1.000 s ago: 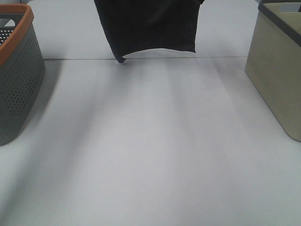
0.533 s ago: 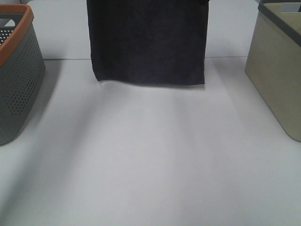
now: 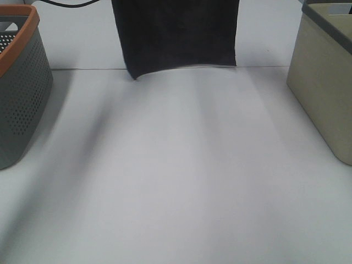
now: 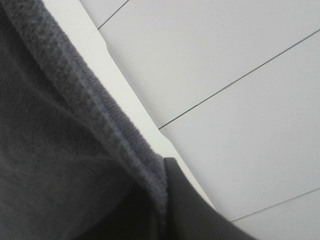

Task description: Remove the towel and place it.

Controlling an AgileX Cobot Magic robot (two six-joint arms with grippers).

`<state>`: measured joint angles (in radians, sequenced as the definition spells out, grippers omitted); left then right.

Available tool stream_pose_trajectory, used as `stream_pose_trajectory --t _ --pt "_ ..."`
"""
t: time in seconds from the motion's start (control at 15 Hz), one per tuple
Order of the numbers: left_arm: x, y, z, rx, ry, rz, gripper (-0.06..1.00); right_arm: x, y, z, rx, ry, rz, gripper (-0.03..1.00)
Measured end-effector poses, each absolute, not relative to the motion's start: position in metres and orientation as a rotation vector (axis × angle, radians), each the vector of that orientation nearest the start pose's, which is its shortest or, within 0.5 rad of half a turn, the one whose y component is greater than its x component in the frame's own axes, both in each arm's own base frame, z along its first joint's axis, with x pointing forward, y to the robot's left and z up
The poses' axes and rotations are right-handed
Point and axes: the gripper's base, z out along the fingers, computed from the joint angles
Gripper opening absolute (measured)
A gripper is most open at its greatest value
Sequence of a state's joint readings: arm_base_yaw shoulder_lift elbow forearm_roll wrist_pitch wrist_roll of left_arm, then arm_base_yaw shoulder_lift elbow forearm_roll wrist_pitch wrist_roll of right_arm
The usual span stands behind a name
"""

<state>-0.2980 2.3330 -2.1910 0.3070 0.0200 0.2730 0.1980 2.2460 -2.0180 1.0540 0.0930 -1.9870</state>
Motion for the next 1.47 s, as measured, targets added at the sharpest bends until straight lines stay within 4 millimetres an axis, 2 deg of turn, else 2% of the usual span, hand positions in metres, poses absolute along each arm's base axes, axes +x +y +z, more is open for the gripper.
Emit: stream_pose_trajectory --t 0.13,0.33,0.47,0.53,0.67,0.87,1.07,1.2,1.33,1.47 --pt "0.540 -0.163 0.296 0.711 1.568 0.233 0.00 0.534 0.115 0.278 -0.969 1.526 -0.406 0.02" --pt "0.533 -0.169 0.275 0.777 1.781 0.253 0.00 0.523 0.113 0.226 -0.973 1.699 -0.297 0.02" --pt "0.520 -0.178 0.257 0.899 1.978 0.295 0.00 0.503 0.113 0.195 -1.004 1.822 -0.199 0.02" --pt "0.512 -0.182 0.248 0.976 2.074 0.295 0.00 0.490 0.112 0.186 -1.024 1.873 -0.149 0.02" --pt "0.498 -0.184 0.236 1.084 2.232 0.242 0.00 0.470 0.111 0.182 -1.039 1.929 -0.078 0.02" --pt "0.471 -0.185 0.222 1.274 2.490 0.048 0.00 0.435 0.115 0.186 -1.041 2.050 0.140 0.02" --pt "0.463 -0.188 0.213 1.326 2.532 -0.044 0.00 0.408 0.120 0.175 -1.094 2.313 0.414 0.02" --pt "0.454 -0.188 0.190 1.347 2.614 -0.114 0.00 0.392 0.116 0.168 -1.123 2.507 0.498 0.02" --pt "0.440 -0.184 0.162 1.366 2.726 -0.151 0.00 0.383 0.115 0.166 -1.110 2.627 0.559 0.02" --pt "0.423 -0.178 0.154 1.388 2.793 -0.172 0.00 0.374 0.116 0.166 -1.099 2.719 0.650 0.02"
